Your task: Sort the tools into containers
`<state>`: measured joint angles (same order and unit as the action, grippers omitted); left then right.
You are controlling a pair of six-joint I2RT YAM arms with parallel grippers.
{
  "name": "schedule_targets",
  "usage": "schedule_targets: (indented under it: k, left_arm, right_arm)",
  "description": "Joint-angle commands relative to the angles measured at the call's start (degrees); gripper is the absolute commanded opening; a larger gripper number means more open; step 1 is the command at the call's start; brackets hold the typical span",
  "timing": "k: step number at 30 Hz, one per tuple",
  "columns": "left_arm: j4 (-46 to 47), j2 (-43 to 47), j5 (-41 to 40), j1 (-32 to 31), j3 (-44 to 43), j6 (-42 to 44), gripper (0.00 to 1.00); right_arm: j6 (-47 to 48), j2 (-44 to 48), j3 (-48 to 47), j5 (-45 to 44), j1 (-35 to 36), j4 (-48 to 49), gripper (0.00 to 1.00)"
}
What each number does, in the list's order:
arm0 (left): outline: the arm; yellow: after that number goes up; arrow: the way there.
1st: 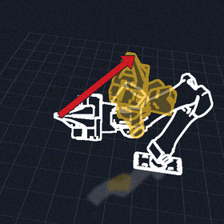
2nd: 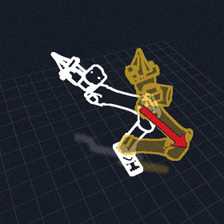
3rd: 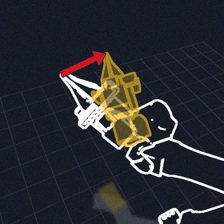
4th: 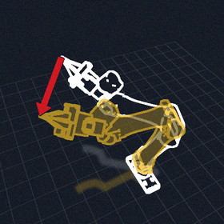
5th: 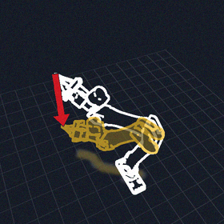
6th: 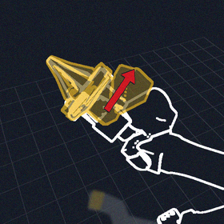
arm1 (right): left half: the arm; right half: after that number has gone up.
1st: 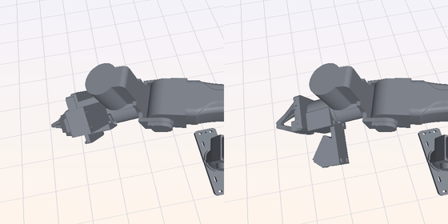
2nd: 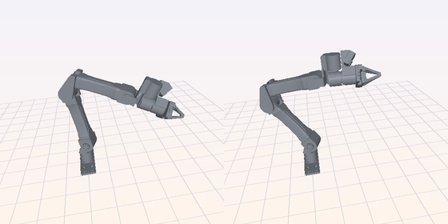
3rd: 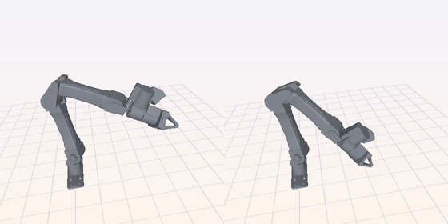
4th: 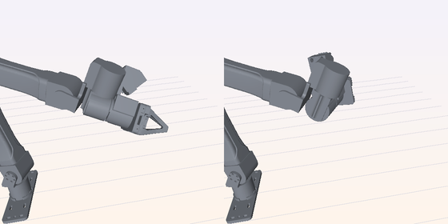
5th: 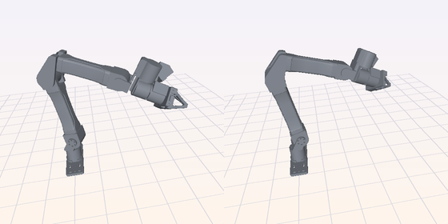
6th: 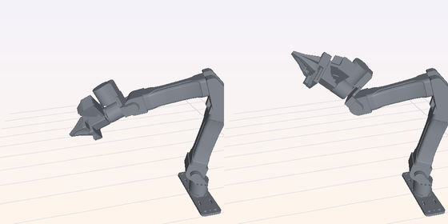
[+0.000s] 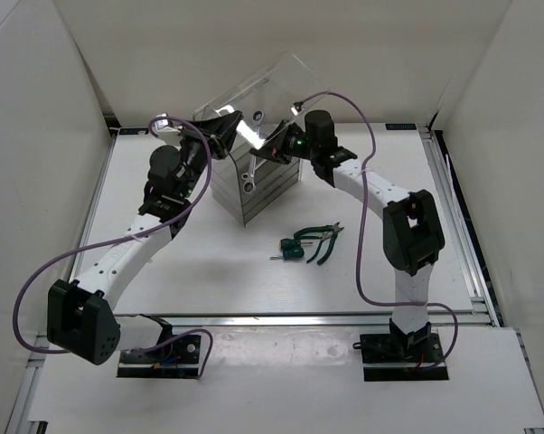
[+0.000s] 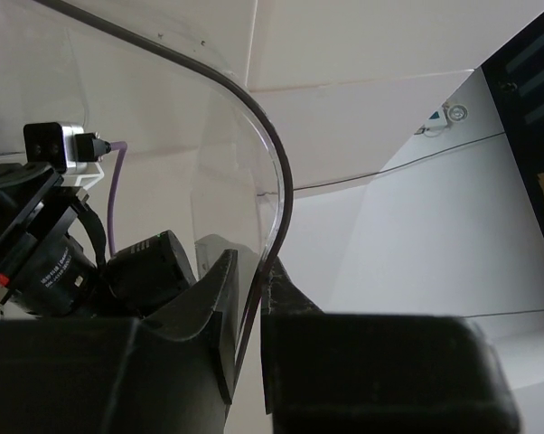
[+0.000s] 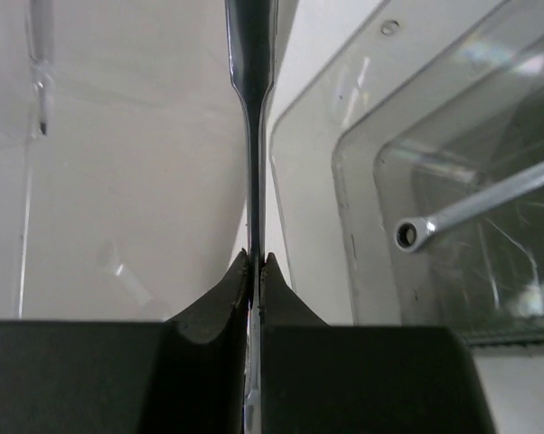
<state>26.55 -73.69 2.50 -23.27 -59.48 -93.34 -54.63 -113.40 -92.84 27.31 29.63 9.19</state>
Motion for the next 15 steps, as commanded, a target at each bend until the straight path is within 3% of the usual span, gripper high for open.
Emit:
schedule_targets:
  k: [1,11,15]
  left_arm:
    - [-4.31,0.04,0.31,-0.73,-0.02,-7.38,0.1]
    - [-4.13,-0.14,0.31,-1.17,-0.28,-7.91,0.1]
    - [-3.87,-0.49,0.31,-1.17,-0.37,-8.0,0.1]
  right_arm:
    - [-6.19,-0.5,-2.96,-4.8,-1.5,11.02,0.0]
    - [-5.67,-3.14,-2.96,-14.39,-0.27,8.93,0.0]
    - [-5.84,-3.14,-0.95,-16.49,0.26,5.85,0.04]
